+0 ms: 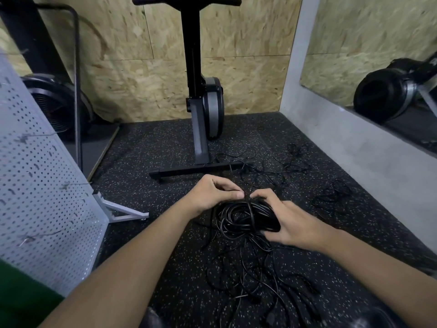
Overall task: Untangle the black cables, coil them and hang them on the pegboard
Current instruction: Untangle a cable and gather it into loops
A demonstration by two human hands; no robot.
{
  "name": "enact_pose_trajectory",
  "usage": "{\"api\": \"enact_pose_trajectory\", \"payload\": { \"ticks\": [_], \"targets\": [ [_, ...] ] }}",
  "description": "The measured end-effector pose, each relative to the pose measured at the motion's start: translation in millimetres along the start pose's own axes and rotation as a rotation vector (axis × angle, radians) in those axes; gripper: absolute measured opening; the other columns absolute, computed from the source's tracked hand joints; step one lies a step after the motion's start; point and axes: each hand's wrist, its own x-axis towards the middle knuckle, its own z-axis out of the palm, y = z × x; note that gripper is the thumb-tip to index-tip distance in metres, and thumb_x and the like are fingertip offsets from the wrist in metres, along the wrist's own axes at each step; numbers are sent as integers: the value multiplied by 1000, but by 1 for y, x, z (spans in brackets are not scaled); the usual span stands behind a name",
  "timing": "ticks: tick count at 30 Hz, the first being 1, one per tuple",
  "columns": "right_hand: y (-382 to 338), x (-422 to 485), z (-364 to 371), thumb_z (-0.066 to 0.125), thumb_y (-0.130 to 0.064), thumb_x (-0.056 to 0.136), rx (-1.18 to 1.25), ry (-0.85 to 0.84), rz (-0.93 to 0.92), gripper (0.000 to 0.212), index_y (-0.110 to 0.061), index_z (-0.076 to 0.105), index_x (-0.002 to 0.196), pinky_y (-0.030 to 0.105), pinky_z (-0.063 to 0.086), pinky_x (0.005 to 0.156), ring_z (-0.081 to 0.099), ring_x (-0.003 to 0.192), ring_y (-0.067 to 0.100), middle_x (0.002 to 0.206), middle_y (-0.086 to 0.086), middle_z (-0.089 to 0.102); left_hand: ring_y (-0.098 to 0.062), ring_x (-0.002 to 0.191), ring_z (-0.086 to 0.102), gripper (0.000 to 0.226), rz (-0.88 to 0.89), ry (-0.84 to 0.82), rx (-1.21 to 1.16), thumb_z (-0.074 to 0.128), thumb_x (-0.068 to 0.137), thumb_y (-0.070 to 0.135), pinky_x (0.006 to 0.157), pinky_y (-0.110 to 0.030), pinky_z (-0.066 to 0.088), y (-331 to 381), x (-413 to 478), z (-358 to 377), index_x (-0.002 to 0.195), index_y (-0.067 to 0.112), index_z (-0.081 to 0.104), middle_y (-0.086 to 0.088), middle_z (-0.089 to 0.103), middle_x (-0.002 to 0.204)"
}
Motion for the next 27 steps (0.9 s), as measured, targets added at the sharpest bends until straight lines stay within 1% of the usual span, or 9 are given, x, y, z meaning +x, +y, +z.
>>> {"api": "enact_pose_trajectory", "payload": {
  "ticks": [5, 10, 13, 15, 17, 19, 21, 24, 27],
  "targets": [
    [-4, 2, 3, 72, -14, 92, -78, -26, -52, 87, -49, 17, 149, 35, 55, 66, 63, 76, 15, 94, -6, 63, -17, 97, 77, 20, -124, -125, -72, 83, 87, 24, 86, -27, 59, 0, -3, 1, 106, 19, 83, -3, 81, 100],
    [-1, 2, 5, 74, -18, 92, -74, 2, -116, 81, -50, 28, 150, 28, 54, 86, 63, 102, 4, 126, -14, 61, -9, 89, 76, 24, -231, -186, -106, 74, 96, 28, 75, -16, 56, 0, -2, 9, 115, 16, 80, 1, 81, 101],
    [6, 2, 2, 75, -16, 91, -11, 84, -148, 78, -41, 35, 153, 25, 51, 97, 62, 116, 5, 131, -17, 61, -16, 81, 76, 33, -375, -137, -188, 66, 100, 39, 79, -27, 59, -8, -2, 6, 109, 10, 79, -8, 80, 96],
    [9, 2, -1, 78, -8, 88, 73, 162, -137, 80, -35, 39, 152, 25, 52, 96, 65, 114, 6, 127, -16, 65, -26, 91, 74, 36, -434, -116, -229, 56, 106, 30, 100, -44, 56, -23, -3, 1, 113, 0, 74, -20, 77, 105],
    [13, 4, -4, 79, -2, 85, 138, 281, -107, 81, -31, 43, 150, 19, 53, 88, 68, 104, 4, 119, -15, 68, -34, 105, 73, 39, -434, -130, -216, 44, 111, 26, 109, -49, 50, -37, -5, -3, 120, 0, 72, -20, 75, 108],
    [19, 5, -8, 81, -3, 84, 155, 412, -55, 80, -29, 44, 150, 15, 51, 90, 67, 106, -2, 119, -18, 68, -31, 104, 74, 42, -409, -150, -165, 41, 113, 32, 105, -44, 50, -44, -8, -3, 119, 9, 75, -8, 71, 92],
    [25, 6, -10, 82, -6, 84, 165, 509, 19, 80, -30, 43, 149, 14, 51, 96, 66, 110, -4, 121, -18, 68, -24, 84, 74, 35, -381, -130, -154, 42, 113, 27, 95, -39, 55, -45, -7, 2, 120, 14, 74, -3, 60, 82],
    [35, 9, -7, 83, -7, 85, 162, 640, 127, 77, -27, 44, 148, 2, 44, 92, 61, 107, -15, 117, -17, 68, -9, 55, 51, 31, -280, -155, 128, 43, 113, 23, 62, -28, 51, -36, -2, 19, 127, 19, 70, 4, 48, 71],
    [41, 13, -9, 81, -13, 85, 154, 771, 264, 71, -27, 45, 144, 5, 45, 80, 63, 95, -10, 103, -19, 67, -8, 60, 51, 36, -106, -260, 566, 43, 112, 32, 59, -24, 43, -18, -2, 42, 135, 18, 66, -6, 70, 97]
  ]
}}
